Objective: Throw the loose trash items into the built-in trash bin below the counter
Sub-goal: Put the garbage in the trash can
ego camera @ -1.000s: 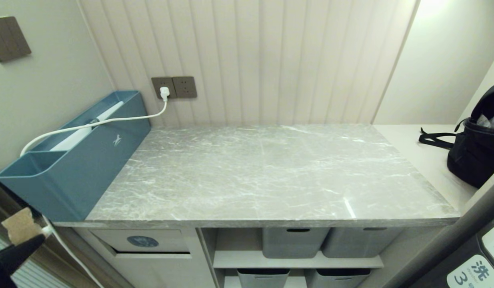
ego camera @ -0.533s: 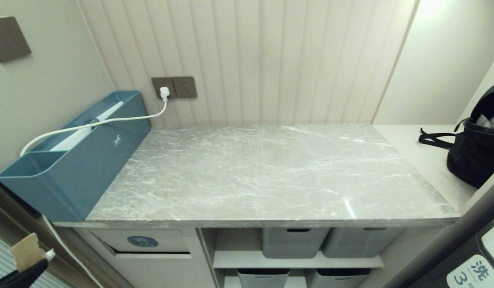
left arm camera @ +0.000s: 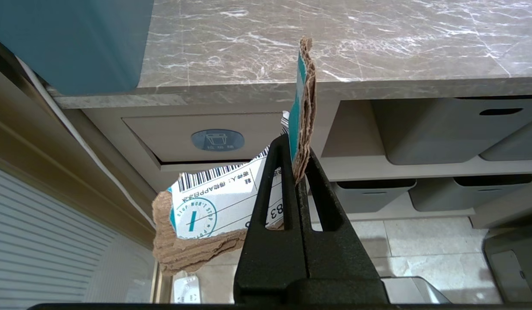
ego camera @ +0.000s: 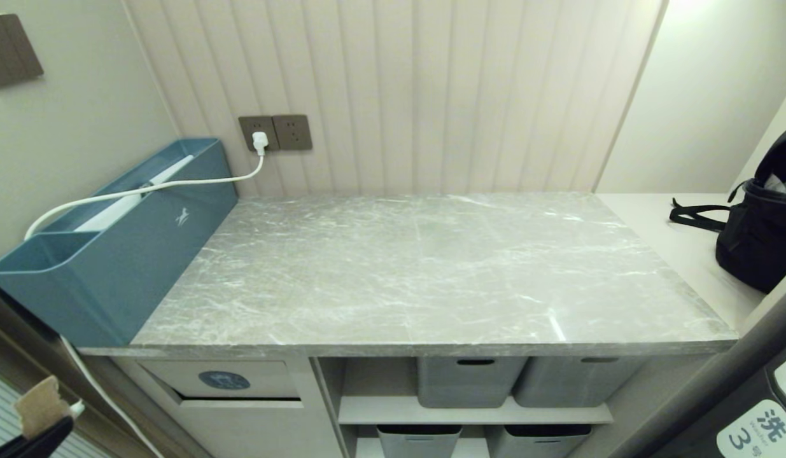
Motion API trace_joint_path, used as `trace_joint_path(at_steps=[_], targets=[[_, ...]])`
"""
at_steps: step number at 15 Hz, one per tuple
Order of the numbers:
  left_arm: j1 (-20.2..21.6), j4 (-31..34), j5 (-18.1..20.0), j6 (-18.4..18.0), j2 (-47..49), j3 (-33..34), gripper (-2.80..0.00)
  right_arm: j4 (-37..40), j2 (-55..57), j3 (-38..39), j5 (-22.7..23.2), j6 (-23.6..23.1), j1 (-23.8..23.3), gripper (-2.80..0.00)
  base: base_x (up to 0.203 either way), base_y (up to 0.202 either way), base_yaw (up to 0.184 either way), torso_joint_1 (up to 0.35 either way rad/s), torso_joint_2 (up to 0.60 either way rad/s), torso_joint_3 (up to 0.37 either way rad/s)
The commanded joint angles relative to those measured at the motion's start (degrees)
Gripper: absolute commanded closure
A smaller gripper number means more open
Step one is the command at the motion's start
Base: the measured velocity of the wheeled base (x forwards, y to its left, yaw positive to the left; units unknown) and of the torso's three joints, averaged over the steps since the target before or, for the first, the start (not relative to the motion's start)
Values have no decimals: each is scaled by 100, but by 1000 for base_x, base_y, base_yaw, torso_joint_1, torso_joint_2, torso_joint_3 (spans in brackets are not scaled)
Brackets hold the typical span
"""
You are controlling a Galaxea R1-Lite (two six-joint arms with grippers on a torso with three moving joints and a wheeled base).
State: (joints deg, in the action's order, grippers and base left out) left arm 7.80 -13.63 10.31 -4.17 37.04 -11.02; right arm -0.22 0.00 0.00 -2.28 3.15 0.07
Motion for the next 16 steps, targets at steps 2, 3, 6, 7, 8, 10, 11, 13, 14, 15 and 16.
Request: trace_joint_path(at_steps=[2, 3, 6, 7, 8, 10, 11, 13, 14, 15, 16], targets=[[2, -17, 6, -5, -21, 3, 0, -4, 7, 9, -1, 2, 1, 0, 0, 0, 0, -153, 349, 184], [2, -17, 6, -5, -49, 3, 0, -4, 2, 9, -1, 2, 1, 0, 0, 0, 0, -166, 344, 176], [-7, -8, 15, -5, -120, 18, 0, -4, 6, 9, -1, 2, 1, 0, 0, 0, 0, -173, 384, 203], [-7, -8, 15, -28, -127, 69, 0, -4, 0, 9, -1, 2, 1, 0, 0, 0, 0, -230, 494, 264], [-7, -15, 30, -114, -153, 148, 0, -4, 9, 5, -1, 2, 1, 0, 0, 0, 0, -242, 525, 281], [-7, -10, 191, -292, -344, 370, 0, -4, 2, 0, -1, 12, 1, 0, 0, 0, 0, -251, 550, 289], [-7, -9, 227, -323, -414, 493, 0, -4, 0, 9, -1, 19, 1, 0, 0, 0, 0, -248, 546, 290], [-7, -8, 234, -330, -478, 557, 0, -4, 0, 9, -1, 28, 1, 0, 0, 0, 0, -244, 548, 293], [-7, -8, 243, -330, -469, 557, 0, -4, 0, 9, -1, 28, 1, 0, 0, 0, 0, -246, 530, 291], [-7, -2, 237, -328, -450, 557, 0, -4, 0, 3, -2, 28, 1, 0, 0, 0, 0, -237, 532, 296], [-7, 1, 234, -321, -421, 544, 0, -4, 0, 9, -9, 28, 1, 0, 0, 0, 0, -233, 522, 293]])
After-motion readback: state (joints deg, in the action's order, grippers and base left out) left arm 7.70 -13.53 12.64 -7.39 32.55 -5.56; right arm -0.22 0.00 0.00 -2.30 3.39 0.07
